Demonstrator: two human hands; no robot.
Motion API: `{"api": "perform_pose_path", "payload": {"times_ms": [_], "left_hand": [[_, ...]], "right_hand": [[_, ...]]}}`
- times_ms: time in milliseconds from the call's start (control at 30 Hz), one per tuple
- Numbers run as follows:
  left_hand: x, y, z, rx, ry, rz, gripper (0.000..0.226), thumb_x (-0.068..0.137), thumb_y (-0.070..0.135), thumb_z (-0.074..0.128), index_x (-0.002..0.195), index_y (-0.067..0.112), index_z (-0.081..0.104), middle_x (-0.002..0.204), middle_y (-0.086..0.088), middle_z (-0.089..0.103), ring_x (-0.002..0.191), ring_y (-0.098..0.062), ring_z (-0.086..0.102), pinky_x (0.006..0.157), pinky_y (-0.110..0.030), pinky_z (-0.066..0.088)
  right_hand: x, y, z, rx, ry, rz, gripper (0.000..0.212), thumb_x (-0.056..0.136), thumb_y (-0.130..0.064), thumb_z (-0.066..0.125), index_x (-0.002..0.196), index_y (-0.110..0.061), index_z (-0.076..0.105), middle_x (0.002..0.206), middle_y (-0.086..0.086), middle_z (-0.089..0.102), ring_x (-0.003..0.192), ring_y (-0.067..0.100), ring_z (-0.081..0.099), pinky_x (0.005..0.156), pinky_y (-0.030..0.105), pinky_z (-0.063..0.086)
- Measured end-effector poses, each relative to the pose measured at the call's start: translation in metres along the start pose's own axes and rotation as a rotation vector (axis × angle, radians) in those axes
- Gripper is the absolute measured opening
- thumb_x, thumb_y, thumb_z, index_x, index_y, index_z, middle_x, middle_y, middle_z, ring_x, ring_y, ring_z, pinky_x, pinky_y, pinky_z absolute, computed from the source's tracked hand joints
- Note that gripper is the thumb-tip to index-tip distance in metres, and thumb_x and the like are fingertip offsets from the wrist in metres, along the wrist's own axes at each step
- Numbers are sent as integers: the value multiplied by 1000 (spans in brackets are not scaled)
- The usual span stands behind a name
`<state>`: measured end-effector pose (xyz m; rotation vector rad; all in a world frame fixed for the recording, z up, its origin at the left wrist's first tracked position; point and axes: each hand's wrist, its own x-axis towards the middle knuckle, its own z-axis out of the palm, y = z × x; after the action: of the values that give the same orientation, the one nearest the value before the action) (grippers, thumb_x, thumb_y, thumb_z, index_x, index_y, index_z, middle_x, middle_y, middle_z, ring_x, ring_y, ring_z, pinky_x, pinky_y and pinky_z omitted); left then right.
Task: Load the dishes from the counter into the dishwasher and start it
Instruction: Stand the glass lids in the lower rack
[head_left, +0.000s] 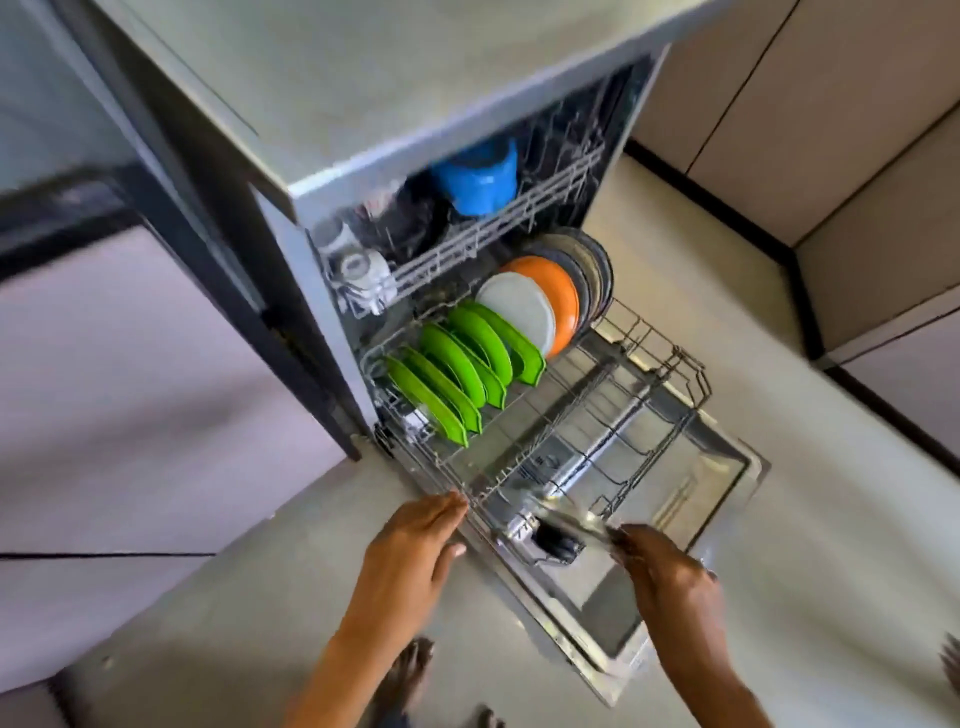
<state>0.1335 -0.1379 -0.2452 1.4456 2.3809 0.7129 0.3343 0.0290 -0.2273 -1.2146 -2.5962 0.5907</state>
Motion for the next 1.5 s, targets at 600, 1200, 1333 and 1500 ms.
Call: {"api": "perform_pose_path", "payload": {"times_ms": [600, 1200, 1333, 1500], "left_hand": [[35, -52, 207, 212, -519, 162, 59, 97, 34, 46, 147, 11, 25, 155, -6, 14, 143, -21, 16, 114, -35, 3], [29, -49, 207, 146, -544, 53, 65, 98, 36, 41, 151, 17, 7, 157, 1, -6, 144, -13, -5, 107, -26, -16], [30, -46, 207, 141, -551, 42, 65, 98, 36, 41, 151, 17, 6, 157, 1, -7, 144, -13, -6, 107, -27, -16], [31, -46, 205, 135, -559, 39, 65, 98, 35, 41, 151, 17, 6, 157, 1, -8, 144, -13, -7, 107, -27, -16]], "right_hand": [[111, 55, 154, -49, -462, 134, 17, 87, -18, 63, 103, -24, 64, 95, -2, 69, 76, 11, 61, 59, 16, 43], [110, 72, 155, -51, -450, 155, 21, 85, -17, 65, 107, -18, 66, 97, 2, 71, 80, 15, 65, 73, 21, 49], [110, 65, 166, -115, -468, 147, 20, 89, -20, 61, 109, -20, 62, 95, 2, 69, 73, 13, 61, 65, 20, 45], [104, 60, 178, -132, -429, 133, 22, 91, -21, 59, 112, -18, 61, 96, 5, 69, 71, 15, 61, 61, 21, 43]]}}
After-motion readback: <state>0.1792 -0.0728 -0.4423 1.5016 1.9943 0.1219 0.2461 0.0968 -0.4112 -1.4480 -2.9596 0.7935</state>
